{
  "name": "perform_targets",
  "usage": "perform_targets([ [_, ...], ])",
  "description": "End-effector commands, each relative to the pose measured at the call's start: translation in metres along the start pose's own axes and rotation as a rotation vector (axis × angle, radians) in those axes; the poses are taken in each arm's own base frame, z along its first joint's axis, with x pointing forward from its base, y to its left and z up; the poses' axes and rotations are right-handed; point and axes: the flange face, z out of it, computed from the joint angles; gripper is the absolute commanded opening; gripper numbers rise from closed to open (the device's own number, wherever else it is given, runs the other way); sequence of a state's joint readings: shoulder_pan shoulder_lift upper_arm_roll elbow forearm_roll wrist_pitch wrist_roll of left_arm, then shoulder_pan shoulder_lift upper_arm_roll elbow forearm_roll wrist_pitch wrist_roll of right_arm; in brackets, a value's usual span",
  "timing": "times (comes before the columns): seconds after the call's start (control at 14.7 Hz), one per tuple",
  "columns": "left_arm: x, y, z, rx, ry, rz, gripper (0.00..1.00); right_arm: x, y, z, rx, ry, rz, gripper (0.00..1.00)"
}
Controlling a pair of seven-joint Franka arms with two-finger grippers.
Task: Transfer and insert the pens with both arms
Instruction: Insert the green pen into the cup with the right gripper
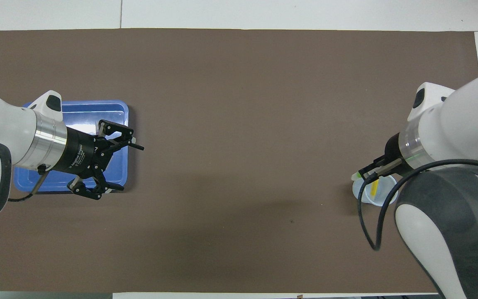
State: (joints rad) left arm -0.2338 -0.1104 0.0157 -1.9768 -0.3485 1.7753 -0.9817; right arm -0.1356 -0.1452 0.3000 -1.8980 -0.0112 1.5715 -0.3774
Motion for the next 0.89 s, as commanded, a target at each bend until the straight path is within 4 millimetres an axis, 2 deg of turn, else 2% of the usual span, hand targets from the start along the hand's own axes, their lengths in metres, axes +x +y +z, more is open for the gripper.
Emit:
perform_targets([
  [0.0, 0.038, -0.009, 0.02, 0.083, 0.074, 0.193, 1.0, -0.03, -0.006, 0.038, -0.058, -0.007, -0.041, 0.03],
  [0.14, 0.065, -0.009, 0.035, 0.125, 0.121, 0.304, 1.0, -0.035, -0.01, 0.067, -0.071, -0.003, -0.047, 0.03],
  [0.41, 0.11, -0.012, 0.062, 0.19, 0.215, 0.553, 1.0, -0.034, -0.004, 0.093, -0.088, -0.002, -0.066, 0.06],
  [0.48, 0.122, -0.013, 0.071, 0.191, 0.225, 0.607, 1.0, -0.034, -0.004, 0.1, -0.089, 0.001, -0.067, 0.1],
  [0.55, 0.136, -0.019, 0.075, 0.189, 0.232, 0.655, 1.0, -0.034, -0.004, 0.102, -0.088, 0.0, -0.067, 0.18],
  [0.61, 0.146, -0.025, 0.076, 0.19, 0.237, 0.716, 1.0, -0.034, -0.004, 0.103, -0.088, -0.002, -0.067, 0.35],
  [0.75, 0.151, -0.029, 0.087, 0.213, 0.215, 0.835, 1.0, -0.033, -0.004, 0.102, -0.085, 0.0, -0.064, 0.93],
  [0.82, 0.156, -0.029, 0.1, 0.223, 0.201, 0.867, 1.0, -0.031, -0.004, 0.097, -0.089, 0.007, -0.069, 1.0],
])
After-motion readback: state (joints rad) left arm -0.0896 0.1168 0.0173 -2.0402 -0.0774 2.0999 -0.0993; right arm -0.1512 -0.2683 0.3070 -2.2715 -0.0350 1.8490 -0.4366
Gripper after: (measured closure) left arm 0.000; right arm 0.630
